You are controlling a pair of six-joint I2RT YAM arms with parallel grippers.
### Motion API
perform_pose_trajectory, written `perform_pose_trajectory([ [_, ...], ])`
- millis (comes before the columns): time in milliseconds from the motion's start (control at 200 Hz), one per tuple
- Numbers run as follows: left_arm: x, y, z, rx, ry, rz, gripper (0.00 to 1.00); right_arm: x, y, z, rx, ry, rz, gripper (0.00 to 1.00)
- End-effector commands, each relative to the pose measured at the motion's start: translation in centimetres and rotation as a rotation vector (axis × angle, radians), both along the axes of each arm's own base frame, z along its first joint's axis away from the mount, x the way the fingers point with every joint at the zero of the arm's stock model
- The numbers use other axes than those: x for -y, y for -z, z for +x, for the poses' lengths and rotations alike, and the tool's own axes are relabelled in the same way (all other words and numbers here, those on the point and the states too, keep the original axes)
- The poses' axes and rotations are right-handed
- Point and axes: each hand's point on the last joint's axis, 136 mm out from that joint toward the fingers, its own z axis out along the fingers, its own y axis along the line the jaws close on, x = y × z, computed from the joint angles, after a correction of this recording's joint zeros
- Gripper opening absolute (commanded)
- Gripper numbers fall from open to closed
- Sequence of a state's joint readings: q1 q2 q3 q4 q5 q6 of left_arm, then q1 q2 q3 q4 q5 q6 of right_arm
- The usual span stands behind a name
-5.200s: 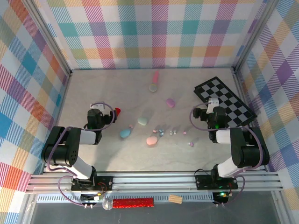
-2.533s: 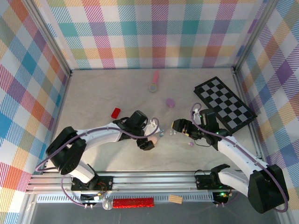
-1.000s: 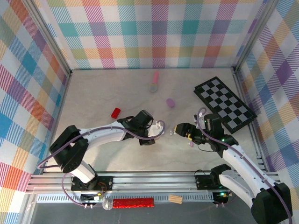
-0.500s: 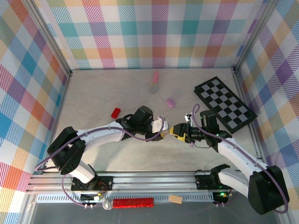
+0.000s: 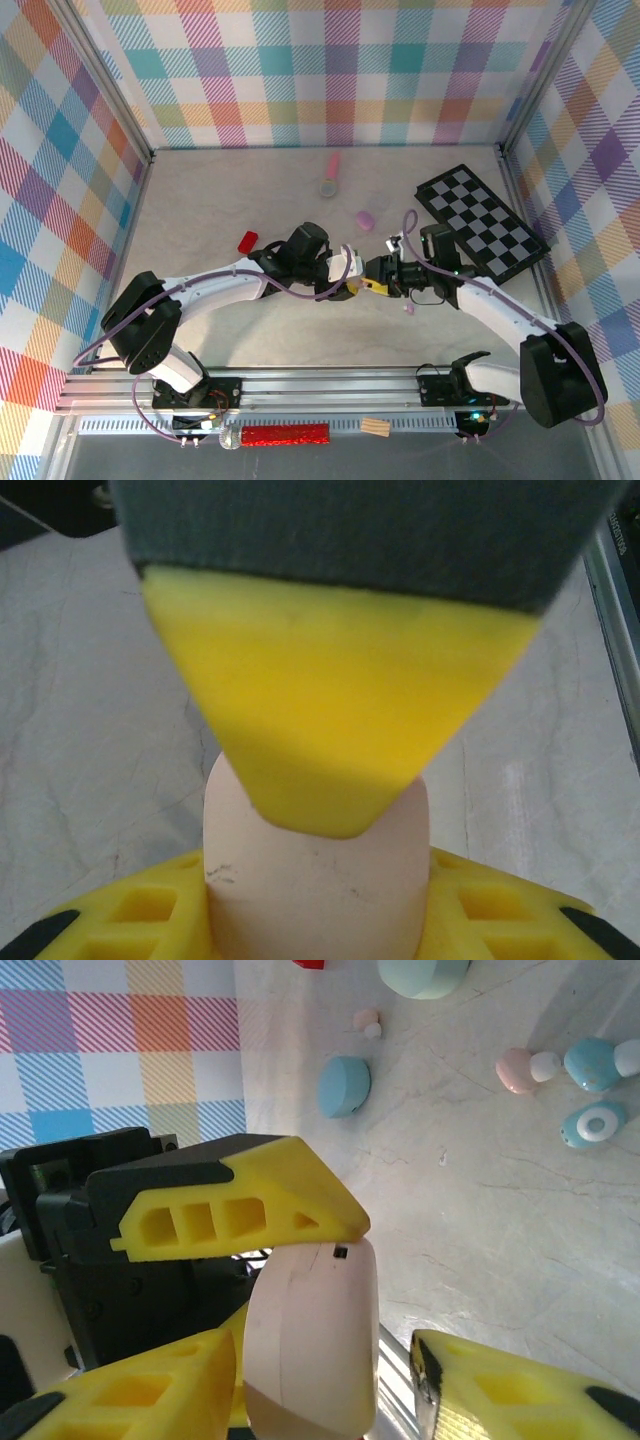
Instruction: Insert the wireless bluetooth earbuds into the charging case
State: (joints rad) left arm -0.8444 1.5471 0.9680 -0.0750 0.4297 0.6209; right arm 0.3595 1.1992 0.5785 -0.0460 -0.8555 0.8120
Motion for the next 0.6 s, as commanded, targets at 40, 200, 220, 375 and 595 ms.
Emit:
perform_pose_trajectory([
  [40, 1.2, -2.4, -0.6, 0.03, 0.044, -0.06, 0.4, -0.4, -0.8, 0.1, 0.009, -0.038, 0.018, 0.39],
  [200, 1.3, -2.7, 0.1, 0.044, 0.005, -0.079, 0.42, -0.4, -0.7, 0.1, -0.009, -0.032, 0.009, 0.26],
  [220, 1.3, -2.6, 0.2, 0.047, -0.004, -0.082, 0.44, -0.4, -0.9, 0.2, -0.002, -0.029, 0.009, 0.25],
  [375, 1.6, -3.5, 1.1, 0.059, -0.062, -0.148, 0.73, -0.2, -2.6, 0.6, 0.021, -0.012, 0.045, 0.24],
  [595, 2.0, -6.5, 2.5, 0.025, -0.173, -0.364, 0.85, 1.3, -6.4, 1.4, 0.028, 0.026, 0.192, 0.22],
])
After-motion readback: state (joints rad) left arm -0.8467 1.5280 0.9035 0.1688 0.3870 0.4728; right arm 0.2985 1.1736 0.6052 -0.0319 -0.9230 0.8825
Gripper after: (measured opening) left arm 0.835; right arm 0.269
